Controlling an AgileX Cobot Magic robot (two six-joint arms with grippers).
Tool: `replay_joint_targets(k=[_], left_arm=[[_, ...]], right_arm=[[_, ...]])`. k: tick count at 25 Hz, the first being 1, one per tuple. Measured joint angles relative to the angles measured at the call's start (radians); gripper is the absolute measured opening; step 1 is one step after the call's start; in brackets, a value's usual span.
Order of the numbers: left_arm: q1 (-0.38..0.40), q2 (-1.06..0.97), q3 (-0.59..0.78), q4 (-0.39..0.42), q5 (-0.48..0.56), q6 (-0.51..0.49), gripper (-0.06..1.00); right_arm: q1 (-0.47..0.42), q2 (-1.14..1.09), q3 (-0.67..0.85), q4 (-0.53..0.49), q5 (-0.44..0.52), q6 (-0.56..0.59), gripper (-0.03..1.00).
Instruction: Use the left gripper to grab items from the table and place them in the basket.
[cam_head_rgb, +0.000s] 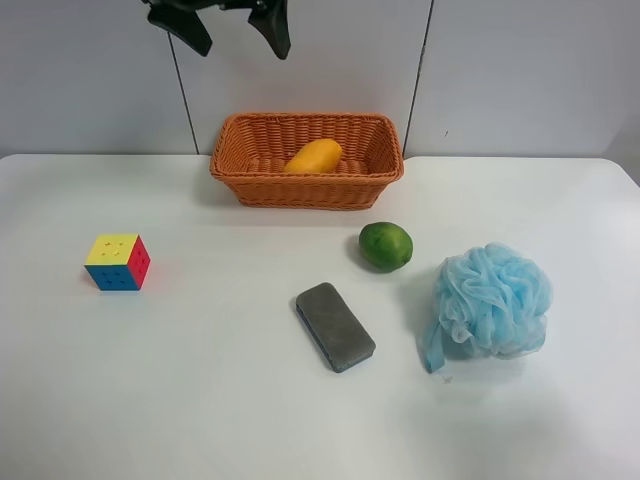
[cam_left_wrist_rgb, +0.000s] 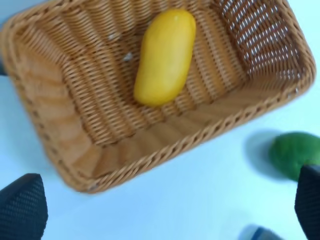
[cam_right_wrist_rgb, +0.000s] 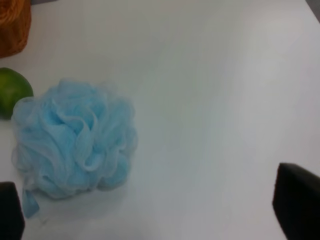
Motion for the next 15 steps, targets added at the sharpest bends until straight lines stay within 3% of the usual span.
replay_joint_targets(k=[3, 6, 10, 15], left_arm=[[0.006, -0.057, 0.031, -0.001, 0.010, 0.034, 0.99], [0.006, -0.148, 0.157, -0.001, 0.009, 0.044, 0.99], [0.006, -0.329, 0.460, -0.001, -0.026, 0.045, 0.99], [0.006, -0.646, 0.882, -0.003, -0.203, 0.045, 0.99]], right_arm=[[0.000, 0.000, 0.000, 0.000, 0.000, 0.000, 0.99], [0.000, 0.000, 0.000, 0.000, 0.000, 0.000, 0.99], [0.000, 0.000, 0.000, 0.000, 0.000, 0.000, 0.99], [0.000, 0.000, 0.000, 0.000, 0.000, 0.000, 0.99]])
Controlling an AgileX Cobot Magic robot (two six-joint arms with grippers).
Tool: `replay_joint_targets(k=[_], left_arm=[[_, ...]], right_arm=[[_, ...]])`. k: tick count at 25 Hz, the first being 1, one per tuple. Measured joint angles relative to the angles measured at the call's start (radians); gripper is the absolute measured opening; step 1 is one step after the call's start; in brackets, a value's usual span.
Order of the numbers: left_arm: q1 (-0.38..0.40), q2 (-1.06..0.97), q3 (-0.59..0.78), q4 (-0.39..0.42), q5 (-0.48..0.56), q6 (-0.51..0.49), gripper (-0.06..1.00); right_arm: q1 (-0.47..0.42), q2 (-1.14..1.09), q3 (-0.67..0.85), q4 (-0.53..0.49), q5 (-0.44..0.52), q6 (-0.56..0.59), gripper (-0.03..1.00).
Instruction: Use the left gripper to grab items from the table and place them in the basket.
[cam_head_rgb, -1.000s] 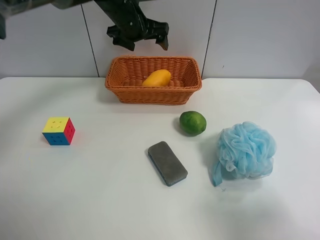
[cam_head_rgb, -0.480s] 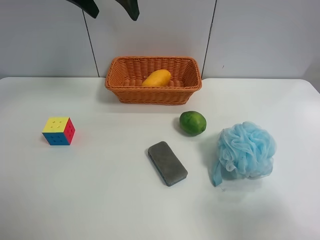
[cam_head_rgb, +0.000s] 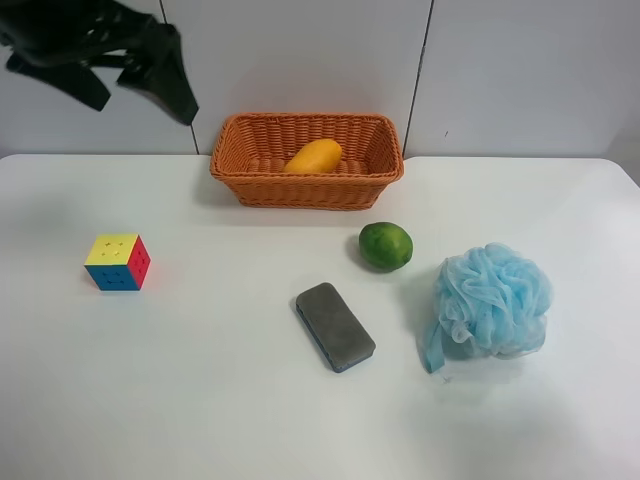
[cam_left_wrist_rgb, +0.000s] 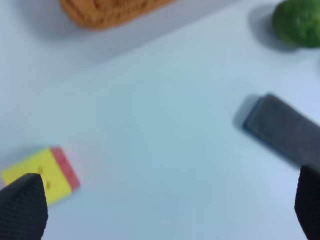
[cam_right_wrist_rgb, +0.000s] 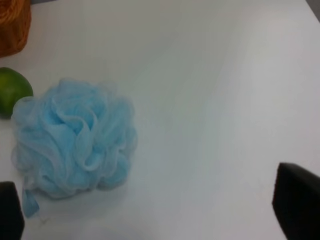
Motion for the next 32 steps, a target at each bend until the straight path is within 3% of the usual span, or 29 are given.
replay_joint_targets(k=[7, 14, 26, 32], left_arm=[[0.000, -0.435, 0.393, 0.008, -0.045, -0.009, 0.99], [0.005, -0.782, 0.609, 0.065, -0.046, -0.027, 0.99], [0.330, -1.143, 0.767, 0.076, 0.036, 0.015, 0.99], [0.411, -1.277, 0.771, 0.074, 0.080, 0.037, 0.99]], right_arm=[[0.000, 0.000, 0.000, 0.000, 0.000, 0.000, 0.99], [0.000, 0.000, 0.000, 0.000, 0.000, 0.000, 0.99], [0.000, 0.000, 0.000, 0.000, 0.000, 0.000, 0.99], [0.000, 0.000, 0.000, 0.000, 0.000, 0.000, 0.99]])
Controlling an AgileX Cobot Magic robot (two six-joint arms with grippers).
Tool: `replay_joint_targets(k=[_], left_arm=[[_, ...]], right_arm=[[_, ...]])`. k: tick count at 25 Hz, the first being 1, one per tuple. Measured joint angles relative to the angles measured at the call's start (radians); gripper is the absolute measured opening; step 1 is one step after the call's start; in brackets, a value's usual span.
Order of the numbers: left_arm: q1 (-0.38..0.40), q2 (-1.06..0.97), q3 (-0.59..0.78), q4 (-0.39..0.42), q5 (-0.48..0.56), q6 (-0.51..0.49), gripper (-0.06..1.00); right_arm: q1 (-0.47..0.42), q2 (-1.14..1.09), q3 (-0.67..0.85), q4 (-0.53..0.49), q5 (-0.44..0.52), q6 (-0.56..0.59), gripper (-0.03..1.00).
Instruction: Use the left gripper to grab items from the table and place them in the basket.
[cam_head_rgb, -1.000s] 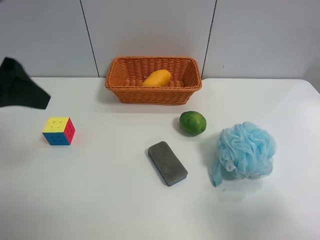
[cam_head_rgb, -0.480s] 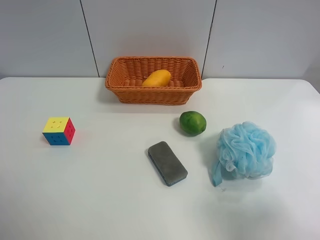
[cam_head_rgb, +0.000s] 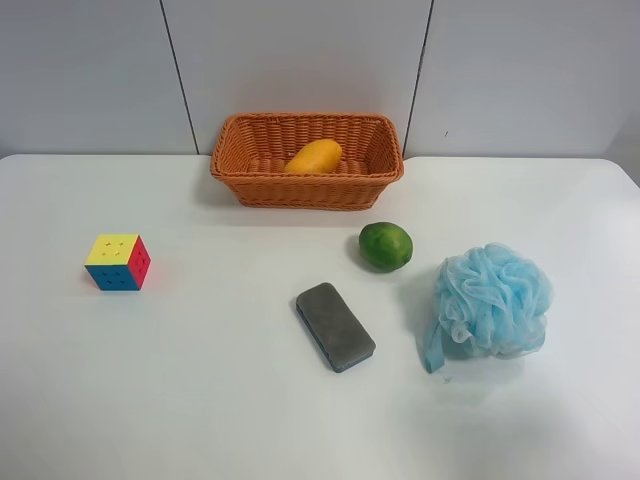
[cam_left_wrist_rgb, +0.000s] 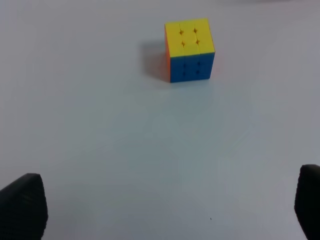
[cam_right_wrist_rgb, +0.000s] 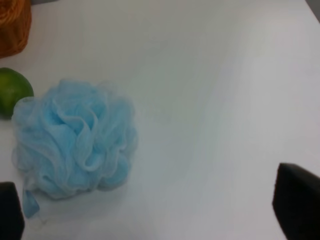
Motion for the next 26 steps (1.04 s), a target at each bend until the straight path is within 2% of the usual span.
replay_joint_targets(k=[6, 26], left_arm=[[0.008, -0.103, 0.000, 0.000, 0.002, 0.002, 0.99], [0.008, -0.104, 0.000, 0.001, 0.003, 0.004, 0.99]], right_arm=[[0.000, 0.000, 0.000, 0.000, 0.000, 0.000, 0.99], [0.000, 0.000, 0.000, 0.000, 0.000, 0.000, 0.99]])
